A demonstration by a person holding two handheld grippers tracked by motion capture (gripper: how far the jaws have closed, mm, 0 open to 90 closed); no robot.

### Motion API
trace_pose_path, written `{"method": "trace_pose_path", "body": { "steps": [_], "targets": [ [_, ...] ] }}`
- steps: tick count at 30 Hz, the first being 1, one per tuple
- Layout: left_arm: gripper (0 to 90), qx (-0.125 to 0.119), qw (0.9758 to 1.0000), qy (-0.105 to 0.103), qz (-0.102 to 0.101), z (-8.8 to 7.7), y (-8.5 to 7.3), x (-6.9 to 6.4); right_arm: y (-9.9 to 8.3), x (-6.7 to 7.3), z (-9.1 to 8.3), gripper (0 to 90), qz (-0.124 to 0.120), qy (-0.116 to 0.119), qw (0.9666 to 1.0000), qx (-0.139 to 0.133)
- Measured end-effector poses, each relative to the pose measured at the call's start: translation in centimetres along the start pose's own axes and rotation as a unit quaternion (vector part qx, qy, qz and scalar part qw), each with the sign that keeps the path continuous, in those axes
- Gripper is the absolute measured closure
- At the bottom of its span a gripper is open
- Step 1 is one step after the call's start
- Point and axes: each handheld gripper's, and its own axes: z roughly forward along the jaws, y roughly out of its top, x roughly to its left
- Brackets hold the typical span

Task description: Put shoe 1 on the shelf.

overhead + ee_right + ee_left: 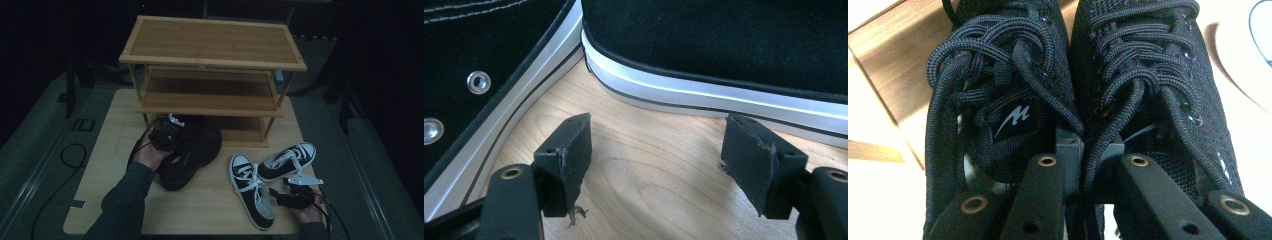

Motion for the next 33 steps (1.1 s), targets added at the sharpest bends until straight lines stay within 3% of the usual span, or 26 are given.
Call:
{"method": "trace_pose_path", "body": {
  "steps": [19, 23, 33],
  "targets": [
    [85.6, 0.000, 0.9975, 0.062, -0.035, 3.1, 2.0, -0.6, 0.0, 0.0, 0.0, 28.0, -0.001, 0.001, 1.0000, 0.000],
    [85.6, -0.008, 0.9957, 0.080, -0.045, 3.7, 2.4, -0.9, 0.0, 0.0, 0.0, 27.9, -0.001, 0.001, 1.0000, 0.000],
    [85.4, -0.017, 0.9916, 0.103, -0.077, 4.7, 3.3, -1.4, 0.0, 0.0, 0.0, 28.0, -0.001, 0.001, 1.0000, 0.000]
  ]
}}
